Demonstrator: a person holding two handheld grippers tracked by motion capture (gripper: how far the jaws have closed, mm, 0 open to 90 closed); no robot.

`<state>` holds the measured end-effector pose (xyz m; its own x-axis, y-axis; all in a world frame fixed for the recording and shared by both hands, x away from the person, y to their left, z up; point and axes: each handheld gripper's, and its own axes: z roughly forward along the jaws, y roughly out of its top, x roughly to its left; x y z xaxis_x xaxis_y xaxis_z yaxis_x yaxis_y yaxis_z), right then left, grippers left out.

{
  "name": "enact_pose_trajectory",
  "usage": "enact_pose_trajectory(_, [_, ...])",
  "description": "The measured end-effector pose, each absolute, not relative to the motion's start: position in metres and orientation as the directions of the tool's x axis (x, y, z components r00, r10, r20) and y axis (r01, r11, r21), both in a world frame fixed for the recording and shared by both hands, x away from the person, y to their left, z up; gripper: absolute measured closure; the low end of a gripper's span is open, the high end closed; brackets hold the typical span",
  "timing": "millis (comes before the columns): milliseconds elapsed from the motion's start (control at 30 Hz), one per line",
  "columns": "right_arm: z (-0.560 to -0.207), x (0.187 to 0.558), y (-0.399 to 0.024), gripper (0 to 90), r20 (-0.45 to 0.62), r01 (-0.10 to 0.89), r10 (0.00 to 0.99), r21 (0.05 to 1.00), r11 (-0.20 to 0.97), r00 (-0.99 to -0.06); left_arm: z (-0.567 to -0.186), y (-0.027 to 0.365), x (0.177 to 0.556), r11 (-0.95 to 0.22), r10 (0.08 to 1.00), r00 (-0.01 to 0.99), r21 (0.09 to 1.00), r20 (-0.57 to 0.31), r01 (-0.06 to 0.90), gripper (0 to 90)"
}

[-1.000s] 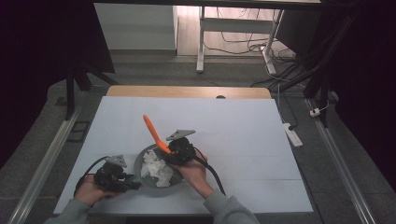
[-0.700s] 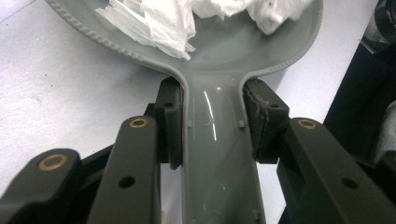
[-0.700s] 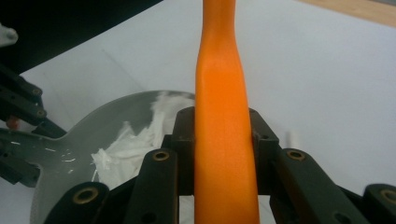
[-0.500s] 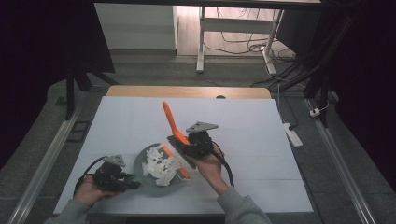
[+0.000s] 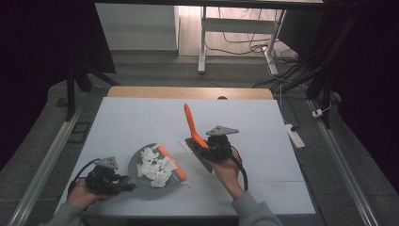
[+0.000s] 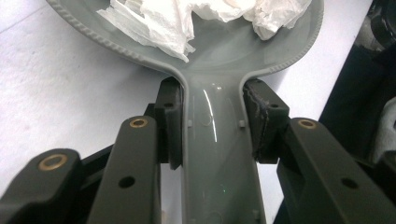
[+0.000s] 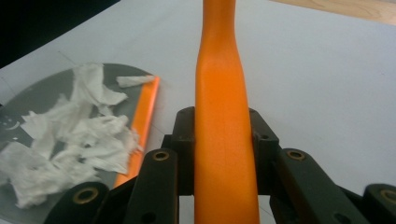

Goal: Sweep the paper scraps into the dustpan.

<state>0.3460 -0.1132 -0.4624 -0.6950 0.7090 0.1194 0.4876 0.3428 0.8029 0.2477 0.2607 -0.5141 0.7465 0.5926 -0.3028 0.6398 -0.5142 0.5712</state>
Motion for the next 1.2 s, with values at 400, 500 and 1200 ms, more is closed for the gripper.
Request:
enact_pose_trajectory(400, [-0.477, 0.338, -0.123, 70.2, 0.111, 0.517, 0.718, 0.769, 0.375, -0.687, -0.513, 0.265, 0.227, -0.583, 0.548, 0.787, 0.545, -0.282, 0.602, 61.1])
enact_pose_trajectory(500, [-0.479, 0.338, -0.12, 70.3, 0.109, 0.518, 0.718, 0.766, 0.38, -0.688, -0.514, 0.262, 0.224, -0.6, 0.532, 0.796, 0.536, -0.288, 0.595, 61.1])
enact_pose_trajectory(1200, [-0.488, 0.301, -0.024, 70.3, 0.195, 0.477, 0.543, 0.758, 0.446, -0.817, -0.521, 0.241, 0.228, -0.57, 0.552, 0.776, 0.542, -0.306, 0.618, 61.1])
